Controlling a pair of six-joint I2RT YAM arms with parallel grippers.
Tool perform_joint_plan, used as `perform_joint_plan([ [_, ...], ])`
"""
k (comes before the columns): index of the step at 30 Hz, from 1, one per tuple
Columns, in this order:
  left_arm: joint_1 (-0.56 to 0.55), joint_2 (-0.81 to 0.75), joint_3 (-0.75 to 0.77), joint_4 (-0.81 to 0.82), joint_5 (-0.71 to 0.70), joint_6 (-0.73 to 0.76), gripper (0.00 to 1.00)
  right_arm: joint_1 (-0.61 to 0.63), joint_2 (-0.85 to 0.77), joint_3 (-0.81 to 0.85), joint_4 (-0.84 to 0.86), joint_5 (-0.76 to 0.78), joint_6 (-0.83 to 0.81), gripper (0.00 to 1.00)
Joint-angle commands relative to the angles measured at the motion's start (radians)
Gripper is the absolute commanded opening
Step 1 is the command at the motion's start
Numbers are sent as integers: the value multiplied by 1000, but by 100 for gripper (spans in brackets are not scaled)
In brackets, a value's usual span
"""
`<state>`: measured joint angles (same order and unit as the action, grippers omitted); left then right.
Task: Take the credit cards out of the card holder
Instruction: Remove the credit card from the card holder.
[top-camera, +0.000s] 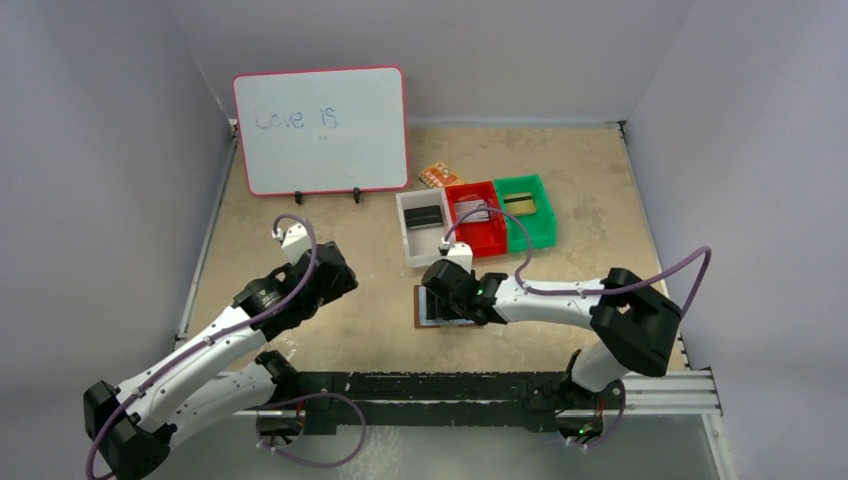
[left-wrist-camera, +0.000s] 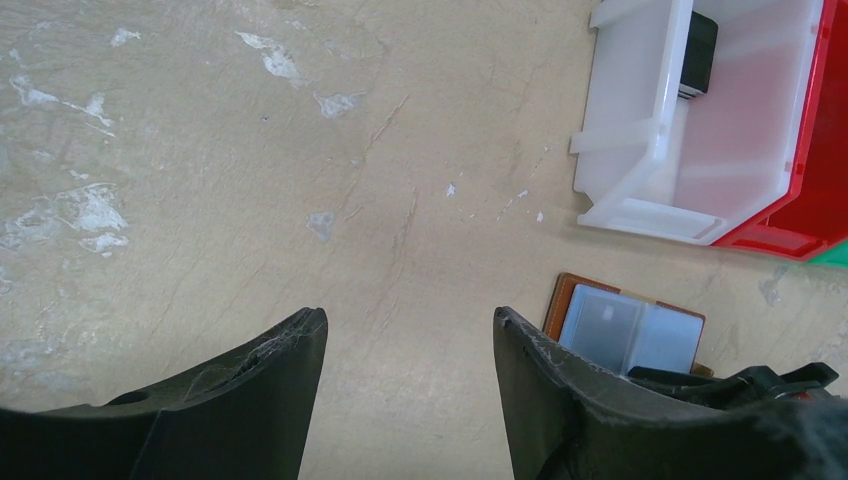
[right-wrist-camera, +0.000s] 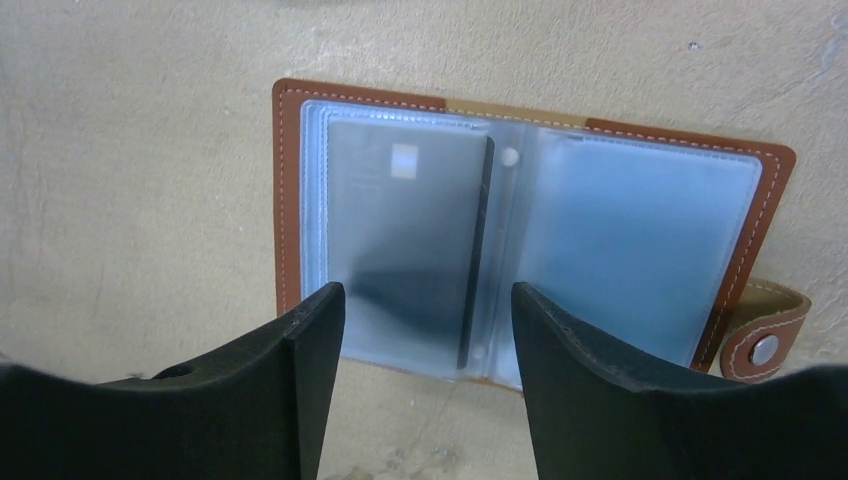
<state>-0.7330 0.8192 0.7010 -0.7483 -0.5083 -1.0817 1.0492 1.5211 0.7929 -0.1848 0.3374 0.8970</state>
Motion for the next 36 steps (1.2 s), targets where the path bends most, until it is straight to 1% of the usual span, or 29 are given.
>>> perform_joint_plan([
  [1,4,12,3,38,9,-7,61,6,39,58,-20,64,12,63],
  [5,5,26,4,51,18,-4,61,7,103,80,-50,82,15,58],
  [6,5,29,4,54,21,-4,61,7,114,83,-53,83,15,54],
  [8,5,39,-1,63,31,-1,61,8,125,79,-52,87,22,43],
  [10,5,50,-2,75,44,4,61,8,119,62,-42,79,35,34],
  [13,4,70,-6,94,68,12,61,7,108,34,-16,43,33,23],
  [14,4,76,-8,103,77,16,61,6,108,26,-4,40,31,21],
  [15,5,84,-8,111,86,19,61,7,111,23,4,39,30,17],
  [17,3,102,-8,126,106,29,61,3,116,12,26,24,29,3],
  [18,4,112,-9,134,120,34,61,-1,118,2,42,14,29,0],
  [23,3,162,-15,187,190,61,60,-41,99,-63,131,-43,32,0],
  [27,2,192,-31,277,289,82,57,-115,56,-169,281,-164,34,0],
  [29,3,207,-47,350,355,77,57,-142,35,-229,370,-219,42,0],
  [31,-1,221,-74,466,419,56,56,-163,28,-277,448,-256,54,0],
  [34,-12,251,-120,616,484,7,56,-180,46,-315,491,-283,73,0],
  [36,-35,284,-134,673,488,-14,56,-184,59,-330,507,-289,82,0],
])
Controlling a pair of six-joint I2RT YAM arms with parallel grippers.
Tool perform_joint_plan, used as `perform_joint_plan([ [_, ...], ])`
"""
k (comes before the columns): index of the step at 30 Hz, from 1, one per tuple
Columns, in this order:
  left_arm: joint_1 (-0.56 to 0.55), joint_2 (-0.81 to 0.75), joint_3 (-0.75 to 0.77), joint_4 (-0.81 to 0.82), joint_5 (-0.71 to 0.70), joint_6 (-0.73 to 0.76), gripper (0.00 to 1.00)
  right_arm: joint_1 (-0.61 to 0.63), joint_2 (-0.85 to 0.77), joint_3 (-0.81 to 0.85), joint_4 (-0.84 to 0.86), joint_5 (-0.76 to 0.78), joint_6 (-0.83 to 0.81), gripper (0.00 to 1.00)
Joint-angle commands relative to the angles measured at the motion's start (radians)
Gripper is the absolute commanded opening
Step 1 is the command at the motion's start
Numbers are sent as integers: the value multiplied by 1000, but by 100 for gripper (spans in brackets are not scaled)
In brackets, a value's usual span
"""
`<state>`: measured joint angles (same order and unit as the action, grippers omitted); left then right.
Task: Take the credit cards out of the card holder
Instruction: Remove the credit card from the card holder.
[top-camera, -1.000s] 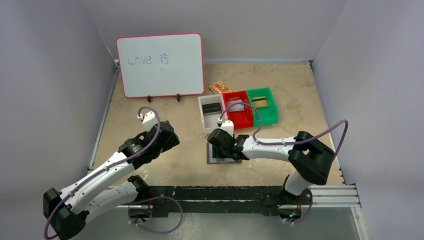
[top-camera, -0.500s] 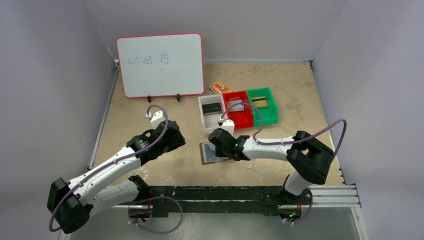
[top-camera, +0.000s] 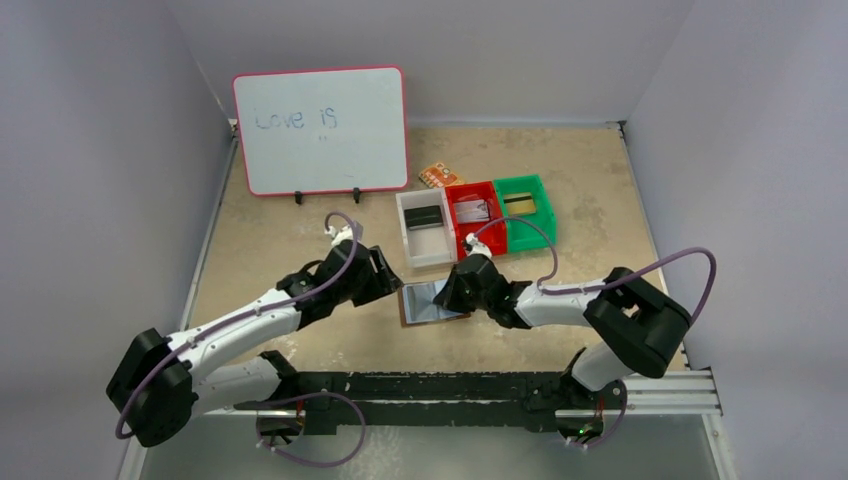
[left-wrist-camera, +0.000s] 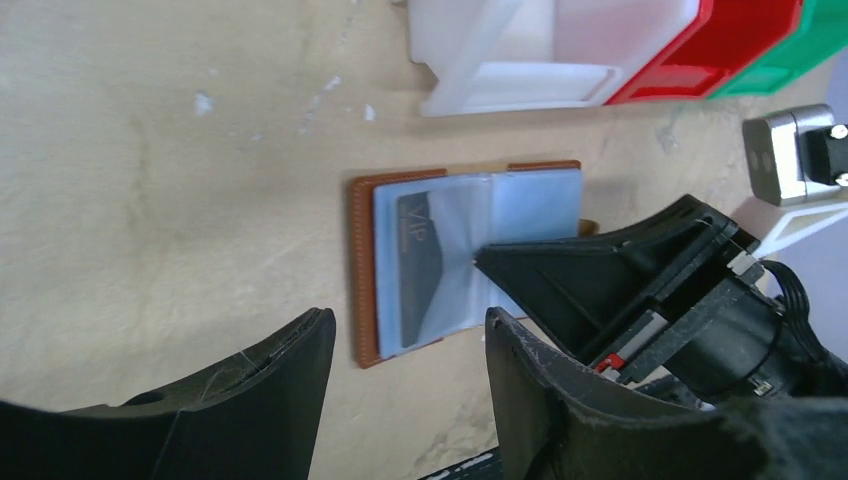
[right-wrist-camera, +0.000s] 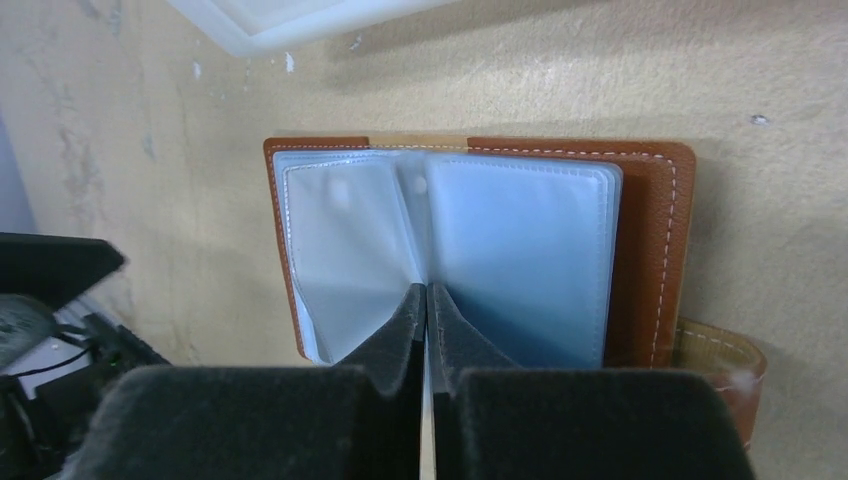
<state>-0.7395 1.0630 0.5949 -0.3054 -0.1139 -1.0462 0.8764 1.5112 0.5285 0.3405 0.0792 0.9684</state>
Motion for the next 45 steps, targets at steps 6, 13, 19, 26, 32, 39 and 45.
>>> perform_joint_plan([
  [6,-114,157,-11,269,25,-66,56,-22,84,-76,-15,-28,15,0],
  [13,-146,207,-22,282,-73,-94,56,-25,83,-79,-19,-25,16,0],
  [19,-147,241,-17,312,-116,-69,56,-27,84,-79,-18,-28,18,0],
  [26,-147,313,52,347,-130,-2,55,-28,96,-77,-21,-35,15,0],
  [32,-146,357,28,353,-119,-36,54,-31,99,-69,-28,-35,10,0],
  [39,-147,413,-17,557,49,-64,52,-31,99,-65,-21,-45,9,0],
  [45,-147,436,12,575,109,-56,50,-34,96,-57,-28,-48,7,3],
])
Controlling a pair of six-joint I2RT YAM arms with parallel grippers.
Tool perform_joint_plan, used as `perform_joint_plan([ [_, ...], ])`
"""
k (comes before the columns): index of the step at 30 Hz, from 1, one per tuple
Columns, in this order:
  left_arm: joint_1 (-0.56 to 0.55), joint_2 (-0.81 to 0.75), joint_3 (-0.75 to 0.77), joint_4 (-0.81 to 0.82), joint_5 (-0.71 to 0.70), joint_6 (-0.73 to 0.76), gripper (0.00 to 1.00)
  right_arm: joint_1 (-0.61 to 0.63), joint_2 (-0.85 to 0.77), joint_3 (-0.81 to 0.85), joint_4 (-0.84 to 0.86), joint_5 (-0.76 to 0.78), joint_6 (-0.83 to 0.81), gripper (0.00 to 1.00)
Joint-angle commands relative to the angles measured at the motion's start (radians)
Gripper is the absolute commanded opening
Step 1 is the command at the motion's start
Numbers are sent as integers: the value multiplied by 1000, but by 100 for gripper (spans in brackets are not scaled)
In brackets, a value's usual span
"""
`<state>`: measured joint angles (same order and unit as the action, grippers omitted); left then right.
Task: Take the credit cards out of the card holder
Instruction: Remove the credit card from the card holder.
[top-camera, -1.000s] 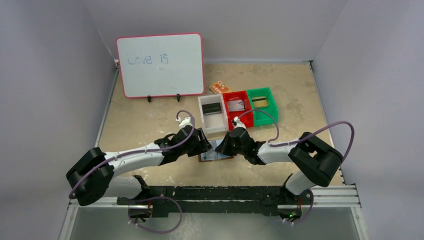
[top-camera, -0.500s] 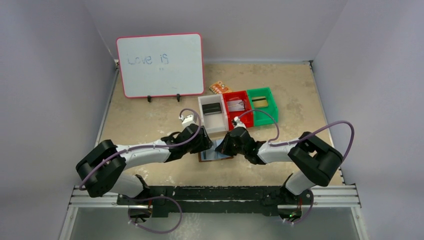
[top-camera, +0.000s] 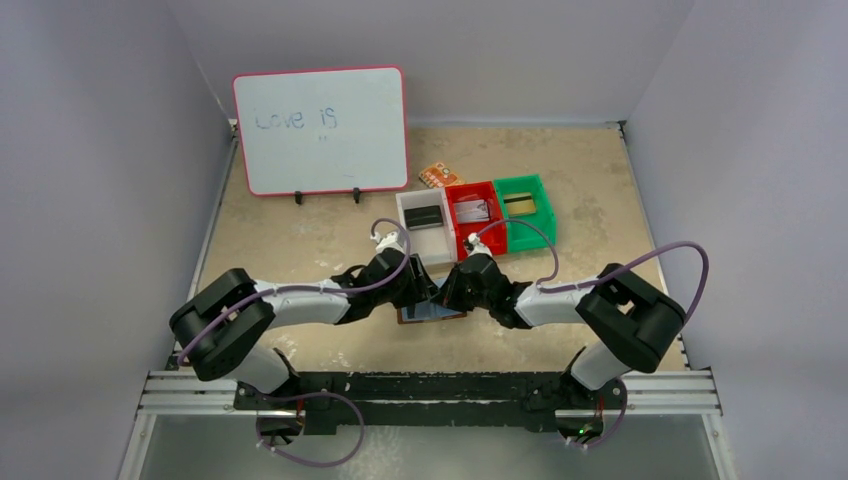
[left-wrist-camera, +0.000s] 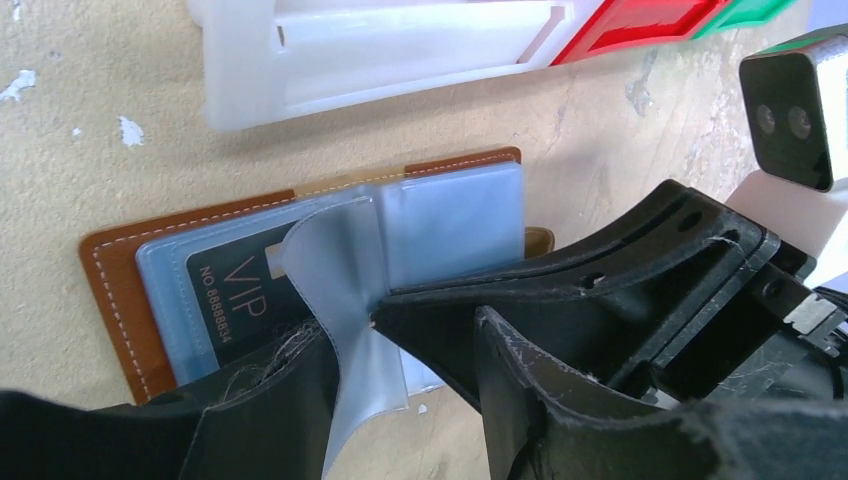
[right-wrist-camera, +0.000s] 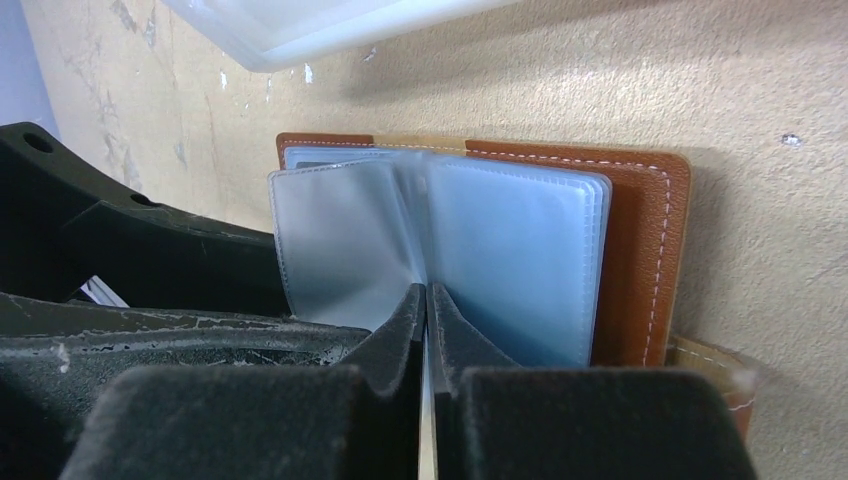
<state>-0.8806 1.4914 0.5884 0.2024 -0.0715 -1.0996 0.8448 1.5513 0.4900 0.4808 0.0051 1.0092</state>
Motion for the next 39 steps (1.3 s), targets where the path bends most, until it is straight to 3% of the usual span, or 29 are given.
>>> perform_joint_plan([
  [1,-6,8,21,53,63,-1,49,-3,48,-17,-173,25,-36,6],
  [10,-5,22,32,35,46,-10,47,-4,-250,-21,-363,116,-28,35],
  [26,-65,179,171,143,134,-35,43,-3,-765,-61,-882,437,235,40],
  [32,-93,246,231,128,134,-39,42,-3,-943,-69,-946,491,242,41],
  [39,-118,274,267,94,102,-46,41,-3,-984,-79,-933,468,249,42],
])
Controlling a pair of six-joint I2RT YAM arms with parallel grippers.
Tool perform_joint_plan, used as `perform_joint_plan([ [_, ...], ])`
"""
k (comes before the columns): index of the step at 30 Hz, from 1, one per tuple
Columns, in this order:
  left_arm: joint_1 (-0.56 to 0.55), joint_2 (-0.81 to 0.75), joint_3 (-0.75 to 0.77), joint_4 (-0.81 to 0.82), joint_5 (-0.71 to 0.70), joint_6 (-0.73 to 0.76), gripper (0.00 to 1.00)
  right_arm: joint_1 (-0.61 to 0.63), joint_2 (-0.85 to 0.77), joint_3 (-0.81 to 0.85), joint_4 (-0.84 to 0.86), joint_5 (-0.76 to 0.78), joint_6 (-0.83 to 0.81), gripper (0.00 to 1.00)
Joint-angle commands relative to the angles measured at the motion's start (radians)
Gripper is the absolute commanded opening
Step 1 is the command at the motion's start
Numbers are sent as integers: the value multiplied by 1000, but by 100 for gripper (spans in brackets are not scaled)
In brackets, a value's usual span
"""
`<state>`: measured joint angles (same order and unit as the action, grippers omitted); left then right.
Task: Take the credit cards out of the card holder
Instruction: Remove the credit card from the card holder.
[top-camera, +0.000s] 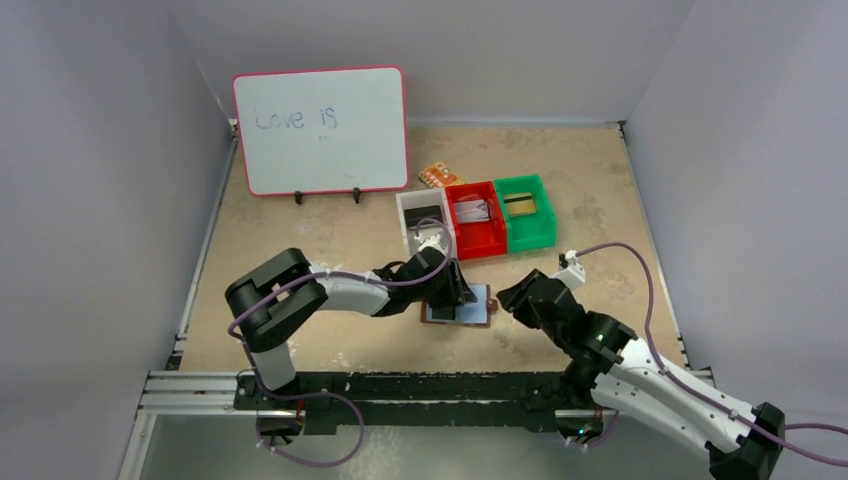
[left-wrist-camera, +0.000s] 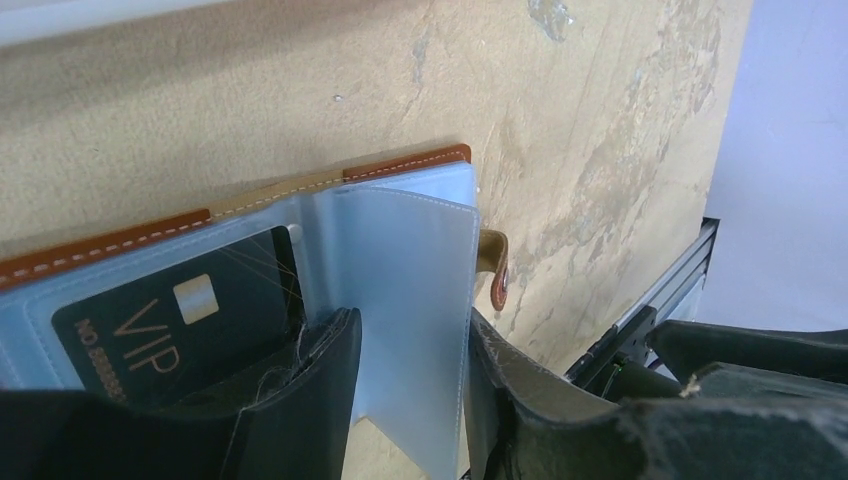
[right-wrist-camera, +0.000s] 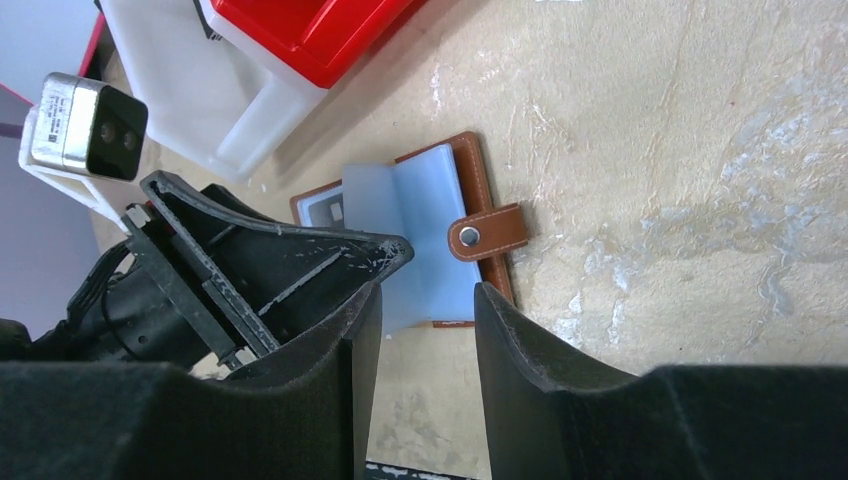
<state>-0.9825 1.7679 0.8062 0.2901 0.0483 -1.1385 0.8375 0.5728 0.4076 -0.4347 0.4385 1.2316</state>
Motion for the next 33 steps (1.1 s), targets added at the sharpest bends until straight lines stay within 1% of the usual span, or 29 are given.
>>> perform_joint_plan([
  [1,-18,-9,62,-8,-26,1,42,5,-4,3,-9,27,24,42],
  [5,-33,-33,116,-82,-55,38,43,3,2,2,19,10,17,42],
  [13,-61,-10,136,-44,-11,28,46,4,-8,16,-22,33,39,41],
  [18,-77,21,150,-24,2,23,47,4,-53,22,-67,57,65,42],
  [21,-77,68,177,-8,39,18,48,5,-82,21,-79,64,69,42],
  [27,-78,129,183,-26,39,7,48,5,-112,23,-91,69,69,43],
  [30,-80,102,178,-32,25,14,49,4,-106,22,-73,64,52,43],
  [33,-79,16,185,-71,-12,38,51,4,-86,15,-23,42,20,44],
])
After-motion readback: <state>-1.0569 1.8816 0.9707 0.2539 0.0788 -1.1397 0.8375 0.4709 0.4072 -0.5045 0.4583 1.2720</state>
